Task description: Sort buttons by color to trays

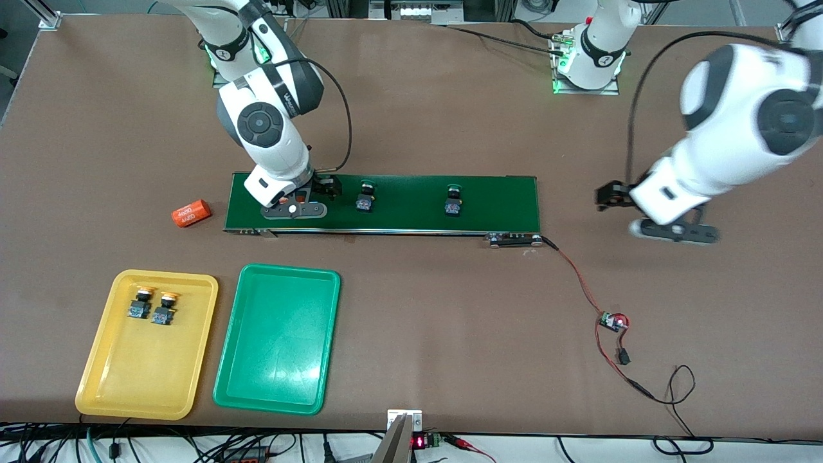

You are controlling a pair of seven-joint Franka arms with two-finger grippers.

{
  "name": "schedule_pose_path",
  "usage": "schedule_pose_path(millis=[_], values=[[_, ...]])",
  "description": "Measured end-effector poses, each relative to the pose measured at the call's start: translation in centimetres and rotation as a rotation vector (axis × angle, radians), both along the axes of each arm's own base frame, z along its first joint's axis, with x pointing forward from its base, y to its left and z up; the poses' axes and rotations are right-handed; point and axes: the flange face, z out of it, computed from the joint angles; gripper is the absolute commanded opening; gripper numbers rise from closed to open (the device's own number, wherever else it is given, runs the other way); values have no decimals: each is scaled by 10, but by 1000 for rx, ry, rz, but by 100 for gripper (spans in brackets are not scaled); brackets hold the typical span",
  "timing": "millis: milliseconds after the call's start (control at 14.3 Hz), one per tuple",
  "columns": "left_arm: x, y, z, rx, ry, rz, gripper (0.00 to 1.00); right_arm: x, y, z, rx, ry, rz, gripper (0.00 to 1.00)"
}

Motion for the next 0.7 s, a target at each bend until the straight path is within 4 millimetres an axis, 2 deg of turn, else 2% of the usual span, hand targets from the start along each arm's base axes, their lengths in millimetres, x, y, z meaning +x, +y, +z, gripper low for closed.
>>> schedule_pose_path(millis=[140,210,489,699], values=[[4,40,24,28,0,-1,100,-5,9,-8,12,10,-1,100],[3,50,36,35,10,5,100,-6,12,-12,17,14,-3,100],[2,58,63,45,8,24,100,-6,14,-21,35,32,-24,100],[2,53,72,45,0,17,100,-6,13,-22,33,34,-65,100]])
